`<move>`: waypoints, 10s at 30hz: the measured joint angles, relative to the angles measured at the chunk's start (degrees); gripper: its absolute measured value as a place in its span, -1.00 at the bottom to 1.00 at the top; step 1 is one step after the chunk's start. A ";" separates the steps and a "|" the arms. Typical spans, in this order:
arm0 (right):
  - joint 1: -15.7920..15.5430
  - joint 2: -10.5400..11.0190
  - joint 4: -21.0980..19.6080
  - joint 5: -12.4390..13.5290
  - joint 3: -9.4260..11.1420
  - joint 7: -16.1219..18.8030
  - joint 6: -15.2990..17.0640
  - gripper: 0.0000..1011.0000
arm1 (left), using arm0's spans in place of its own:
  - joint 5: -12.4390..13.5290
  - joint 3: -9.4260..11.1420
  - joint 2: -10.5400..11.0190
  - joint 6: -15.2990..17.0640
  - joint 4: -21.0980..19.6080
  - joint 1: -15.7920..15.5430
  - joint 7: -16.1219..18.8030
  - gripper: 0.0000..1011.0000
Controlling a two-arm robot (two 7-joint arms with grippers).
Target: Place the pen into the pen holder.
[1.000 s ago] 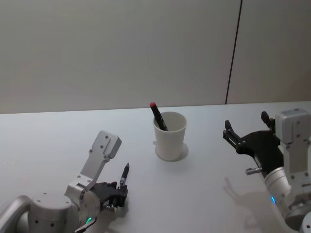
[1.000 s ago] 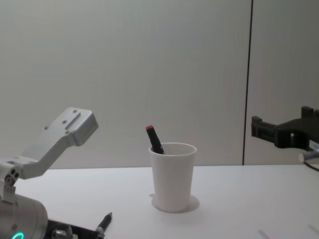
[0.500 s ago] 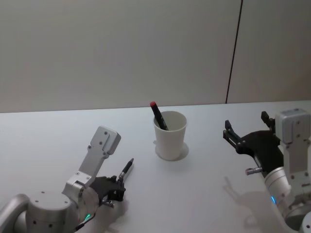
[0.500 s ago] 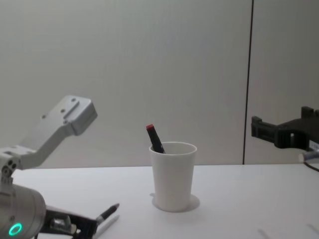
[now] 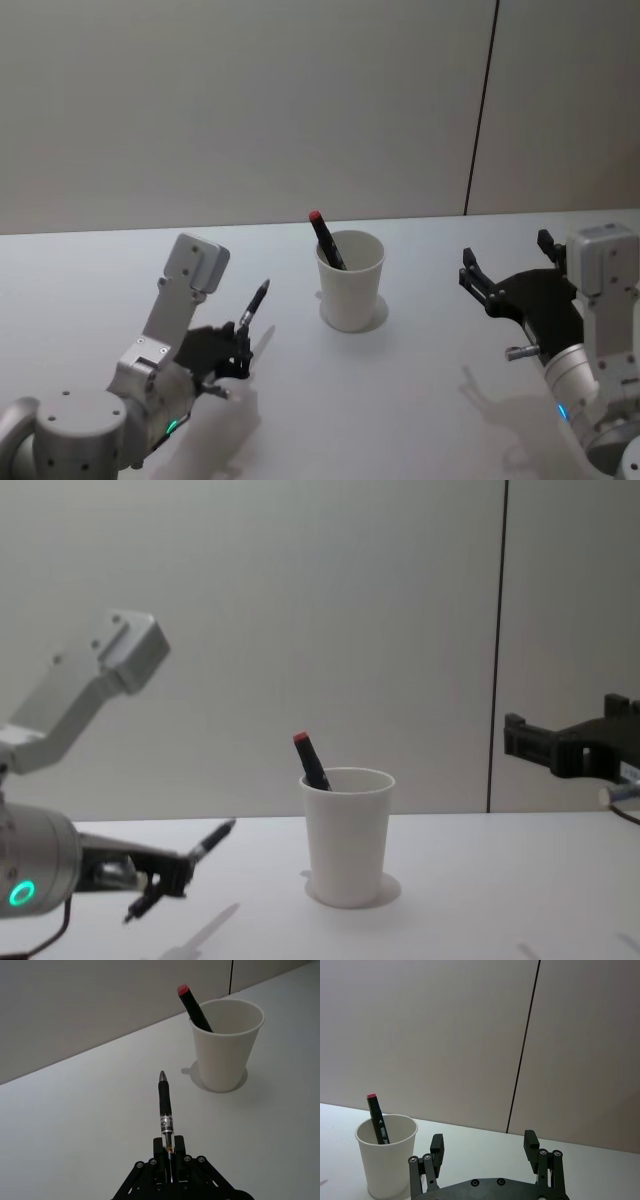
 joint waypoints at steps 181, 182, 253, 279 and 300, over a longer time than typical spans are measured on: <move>-4.66 8.11 -7.77 28.45 3.07 41.35 -12.97 0.98 | -16.60 -0.91 -3.78 -62.59 23.27 -9.90 -60.54 -0.73; -4.51 7.97 -7.59 28.67 3.05 41.49 -13.01 0.98 | -16.60 -0.91 -3.78 -62.59 23.28 -9.90 -60.54 -0.73; 1.88 0.86 -0.12 31.22 -0.76 43.49 -11.23 -0.73 | -16.61 -0.91 -3.78 -62.60 23.27 -9.90 -60.58 -0.74; 1.69 1.20 -0.40 31.45 -0.91 43.08 -11.74 -0.73 | -16.60 -0.91 -3.78 -62.58 23.28 -9.90 -60.50 -0.20; 1.77 1.34 -0.28 31.53 -1.00 43.05 -12.36 -0.73 | -16.60 -0.91 -3.78 -62.60 23.28 -9.90 -60.53 0.98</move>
